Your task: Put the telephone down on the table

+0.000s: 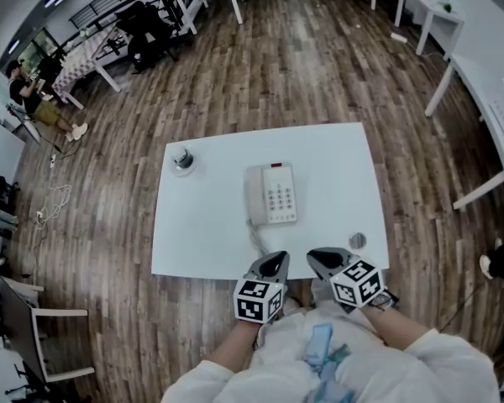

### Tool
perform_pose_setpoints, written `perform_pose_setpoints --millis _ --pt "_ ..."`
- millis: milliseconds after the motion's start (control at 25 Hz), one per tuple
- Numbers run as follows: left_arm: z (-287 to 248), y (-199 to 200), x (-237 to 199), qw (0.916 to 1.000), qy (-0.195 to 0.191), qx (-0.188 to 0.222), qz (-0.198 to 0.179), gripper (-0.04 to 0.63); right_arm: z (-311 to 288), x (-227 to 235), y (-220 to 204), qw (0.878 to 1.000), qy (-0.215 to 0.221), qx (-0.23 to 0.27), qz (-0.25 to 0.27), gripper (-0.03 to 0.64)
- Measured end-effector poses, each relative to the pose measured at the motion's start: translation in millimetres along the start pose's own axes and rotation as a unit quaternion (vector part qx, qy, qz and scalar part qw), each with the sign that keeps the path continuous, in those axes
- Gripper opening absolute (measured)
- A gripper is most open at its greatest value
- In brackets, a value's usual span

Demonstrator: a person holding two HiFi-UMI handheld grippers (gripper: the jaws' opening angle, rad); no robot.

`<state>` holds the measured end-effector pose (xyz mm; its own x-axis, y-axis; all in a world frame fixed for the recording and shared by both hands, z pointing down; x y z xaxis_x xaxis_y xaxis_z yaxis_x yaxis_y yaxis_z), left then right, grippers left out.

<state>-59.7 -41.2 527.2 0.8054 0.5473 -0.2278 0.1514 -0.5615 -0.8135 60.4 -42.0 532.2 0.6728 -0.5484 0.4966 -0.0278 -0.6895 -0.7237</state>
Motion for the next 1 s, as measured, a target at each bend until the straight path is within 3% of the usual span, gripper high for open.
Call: perform_pose_setpoints --millis 600,1000 --pt "17.7 1.8 8.9 0.9997 0.003 0.023 -0.002 0.005 0.6 -33.4 0.0 0.998 0.053 -0.004 0.034 0.034" --pt "19.3 -1.1 11.1 0.9998 0.006 0.019 0.004 0.005 6.2 -37.9 -2.0 0.998 0.051 -0.008 0.033 0.031"
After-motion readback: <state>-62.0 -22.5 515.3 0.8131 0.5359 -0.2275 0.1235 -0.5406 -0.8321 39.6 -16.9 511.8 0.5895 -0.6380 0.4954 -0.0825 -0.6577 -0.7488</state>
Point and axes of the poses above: the fingertips, and each gripper's own axes: z backward along the fingers, x to its right, y out of its top, the point moved 5 cm from there along z, backward along the fingers, and after that the axes turned 7 degrees about -z, right-handed, at the moved point
